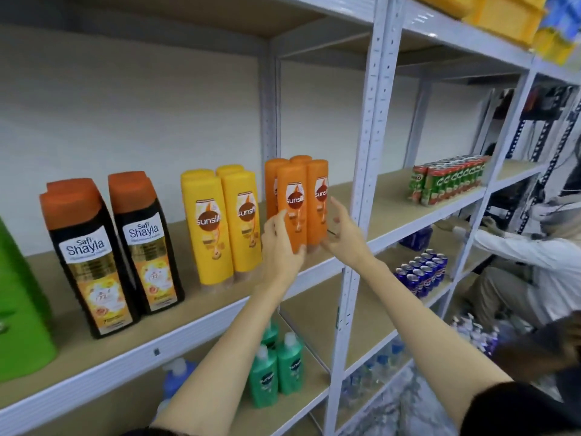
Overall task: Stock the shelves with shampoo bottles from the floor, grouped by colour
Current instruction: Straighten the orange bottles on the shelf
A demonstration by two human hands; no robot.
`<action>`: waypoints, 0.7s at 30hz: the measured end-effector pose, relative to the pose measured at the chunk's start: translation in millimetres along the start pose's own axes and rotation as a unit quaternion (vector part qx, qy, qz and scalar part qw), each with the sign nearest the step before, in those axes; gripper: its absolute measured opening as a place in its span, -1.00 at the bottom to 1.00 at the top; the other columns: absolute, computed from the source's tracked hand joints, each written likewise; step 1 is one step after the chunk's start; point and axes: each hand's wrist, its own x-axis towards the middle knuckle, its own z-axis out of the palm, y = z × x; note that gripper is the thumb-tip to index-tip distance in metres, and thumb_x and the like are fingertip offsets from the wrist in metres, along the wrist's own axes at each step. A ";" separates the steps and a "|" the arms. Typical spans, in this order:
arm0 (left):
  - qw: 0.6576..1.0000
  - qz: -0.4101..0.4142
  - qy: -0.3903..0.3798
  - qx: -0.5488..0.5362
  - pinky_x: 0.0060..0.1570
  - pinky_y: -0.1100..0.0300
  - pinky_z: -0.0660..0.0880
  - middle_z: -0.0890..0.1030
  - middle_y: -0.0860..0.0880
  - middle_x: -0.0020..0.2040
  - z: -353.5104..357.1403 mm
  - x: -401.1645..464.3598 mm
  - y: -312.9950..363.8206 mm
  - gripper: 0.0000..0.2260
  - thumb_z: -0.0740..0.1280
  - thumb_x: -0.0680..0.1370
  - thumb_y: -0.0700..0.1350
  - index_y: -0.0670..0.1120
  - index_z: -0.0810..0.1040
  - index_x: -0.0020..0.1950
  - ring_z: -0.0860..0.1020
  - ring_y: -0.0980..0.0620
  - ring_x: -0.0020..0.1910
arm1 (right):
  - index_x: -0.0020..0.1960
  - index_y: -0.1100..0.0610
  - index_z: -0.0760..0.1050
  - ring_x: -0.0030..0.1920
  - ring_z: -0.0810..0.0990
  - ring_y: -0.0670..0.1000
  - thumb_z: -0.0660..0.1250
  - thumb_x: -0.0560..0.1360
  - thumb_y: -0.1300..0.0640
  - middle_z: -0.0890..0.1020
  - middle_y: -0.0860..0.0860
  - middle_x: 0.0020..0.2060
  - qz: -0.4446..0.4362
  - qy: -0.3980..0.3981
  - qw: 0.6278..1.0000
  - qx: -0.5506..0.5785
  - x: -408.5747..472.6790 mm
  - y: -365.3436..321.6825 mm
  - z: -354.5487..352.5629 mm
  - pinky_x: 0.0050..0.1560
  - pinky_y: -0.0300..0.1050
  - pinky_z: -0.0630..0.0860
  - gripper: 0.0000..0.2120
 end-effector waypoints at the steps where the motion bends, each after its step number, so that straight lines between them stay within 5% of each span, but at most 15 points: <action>1: 1.000 -0.006 0.003 0.002 0.32 0.02 0.28 0.21 -0.18 0.41 6.4 3.6 -0.6 -0.27 0.40 0.44 -0.22 -0.06 0.05 0.48 0.27 -0.13 0.37 | 0.49 -0.08 -0.06 0.32 0.37 0.13 0.41 0.40 0.17 0.35 0.09 0.35 -0.003 -0.002 1.000 -0.002 7.2 5.2 0.9 0.25 0.19 0.41 -0.14; 8: 0.998 -0.050 0.021 0.015 0.31 -0.19 0.32 0.09 -0.14 0.43 38.9 25.4 -2.3 0.07 0.44 0.38 -0.31 0.33 -0.34 0.36 0.25 -0.18 0.39 | 0.49 -0.14 -0.25 0.32 0.32 0.16 0.44 0.37 0.25 0.25 0.14 0.38 -0.034 -0.031 0.999 -0.003 54.4 39.3 5.0 0.30 0.15 0.30 0.04; 13: 0.997 -0.071 0.017 0.027 0.28 -0.08 0.37 0.14 -0.12 0.39 50.9 27.2 -7.0 0.02 0.37 0.42 -0.36 0.29 -0.33 0.40 0.31 -0.11 0.35 | 0.46 -0.23 -0.31 0.36 0.34 0.17 0.49 0.34 0.20 0.28 0.14 0.40 -0.080 -0.060 0.994 0.038 68.3 59.1 14.7 0.31 0.27 0.34 0.11; 21: 0.995 -0.080 0.042 0.034 0.23 0.10 0.35 0.21 -0.08 0.36 59.3 31.5 -14.2 -0.12 0.30 0.47 -0.37 0.21 -0.21 0.47 0.32 -0.02 0.32 | 0.42 -0.30 -0.29 0.31 0.40 0.12 0.44 0.40 0.22 0.34 0.12 0.34 -0.105 -0.030 0.992 0.063 79.0 75.1 26.7 0.25 0.15 0.40 0.04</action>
